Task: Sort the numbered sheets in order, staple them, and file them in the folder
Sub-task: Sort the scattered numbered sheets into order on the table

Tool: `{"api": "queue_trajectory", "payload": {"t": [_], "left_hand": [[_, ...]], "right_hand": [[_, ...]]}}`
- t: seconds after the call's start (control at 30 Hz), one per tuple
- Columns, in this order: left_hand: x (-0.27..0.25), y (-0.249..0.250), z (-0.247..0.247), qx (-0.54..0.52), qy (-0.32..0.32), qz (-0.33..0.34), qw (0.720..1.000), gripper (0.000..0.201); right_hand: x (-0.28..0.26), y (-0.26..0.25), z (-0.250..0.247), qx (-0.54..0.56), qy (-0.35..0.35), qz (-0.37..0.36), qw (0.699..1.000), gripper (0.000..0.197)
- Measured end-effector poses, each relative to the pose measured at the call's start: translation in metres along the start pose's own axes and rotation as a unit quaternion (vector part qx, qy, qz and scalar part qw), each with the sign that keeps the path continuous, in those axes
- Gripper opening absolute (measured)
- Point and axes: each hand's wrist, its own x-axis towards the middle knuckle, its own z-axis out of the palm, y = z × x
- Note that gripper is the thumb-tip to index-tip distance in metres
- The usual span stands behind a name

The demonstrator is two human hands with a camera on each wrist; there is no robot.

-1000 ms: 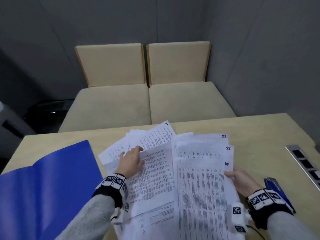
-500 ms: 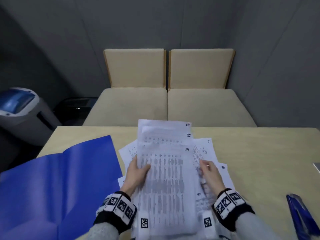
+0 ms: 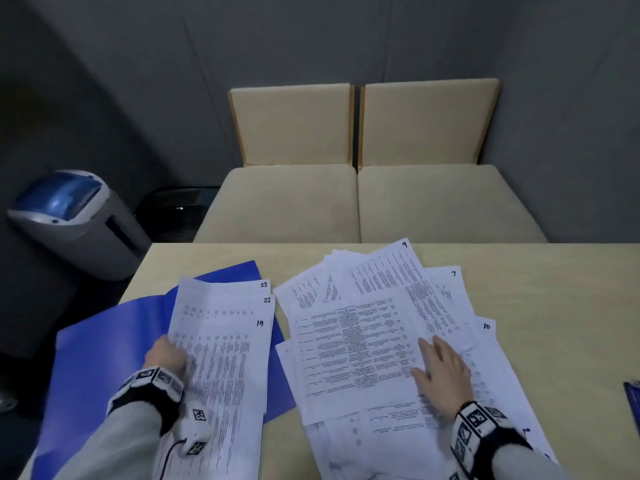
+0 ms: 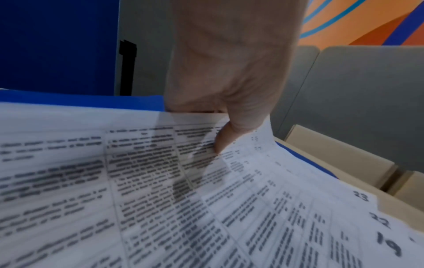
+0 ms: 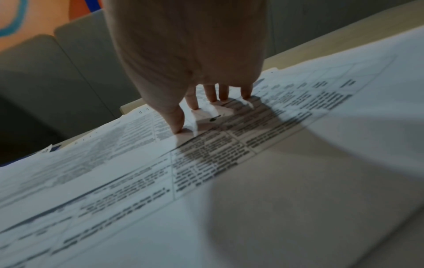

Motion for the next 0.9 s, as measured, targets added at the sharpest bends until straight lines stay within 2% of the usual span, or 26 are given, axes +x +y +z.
{"api": "queue_trajectory", "payload": {"t": [0.07, 0.13, 0.17, 0.2, 0.27, 0.37, 0.43, 0.5, 0.57, 0.63, 0.7, 0.9], "left_hand": [[0.004, 0.004, 0.006, 0.0, 0.039, -0.05, 0.998, 0.049], [-0.009, 0.022, 0.015, 0.003, 0.12, -0.067, 0.991, 0.069], [-0.019, 0.034, 0.023, 0.011, 0.147, -0.026, 0.989, 0.073], [-0.033, 0.051, 0.031, 0.023, 0.161, 0.044, 0.986, 0.071], [-0.062, 0.086, 0.053, 0.051, 0.163, 0.215, 0.962, 0.057], [-0.11, 0.134, 0.1, 0.082, 0.064, 0.422, 0.9, 0.041], [-0.132, 0.159, 0.126, 0.106, -0.018, 0.476, 0.873, 0.052], [-0.141, 0.175, 0.144, 0.156, -0.072, 0.464, 0.869, 0.08], [-0.143, 0.184, 0.151, 0.213, -0.082, 0.442, 0.867, 0.097], [-0.14, 0.185, 0.155, 0.233, -0.081, 0.423, 0.872, 0.1], [-0.138, 0.188, 0.154, 0.248, -0.082, 0.413, 0.873, 0.099], [-0.134, 0.201, 0.153, 0.283, -0.079, 0.373, 0.88, 0.103]], "right_hand": [[-0.001, -0.001, 0.002, 0.005, 0.001, 0.007, 1.0, 0.061], [0.001, -0.003, 0.001, 0.0, 0.007, 0.011, 1.0, 0.061], [0.001, -0.004, 0.001, -0.002, 0.017, 0.02, 1.0, 0.06], [-0.001, -0.006, 0.001, -0.005, 0.04, 0.032, 0.999, 0.057], [-0.008, -0.009, -0.001, -0.003, 0.1, 0.075, 0.992, 0.047], [-0.021, -0.003, -0.002, 0.041, 0.12, 0.156, 0.98, 0.041], [-0.029, 0.003, 0.002, 0.102, 0.13, 0.176, 0.97, 0.043], [-0.038, 0.01, 0.01, 0.163, 0.142, 0.156, 0.964, 0.051], [-0.046, 0.018, 0.014, 0.228, 0.143, 0.133, 0.954, 0.058], [-0.053, 0.028, 0.012, 0.301, 0.142, 0.13, 0.934, 0.061], [-0.052, 0.038, 0.004, 0.369, 0.135, 0.139, 0.909, 0.055], [-0.03, 0.058, -0.008, 0.388, 0.134, 0.147, 0.9, 0.022]]}}
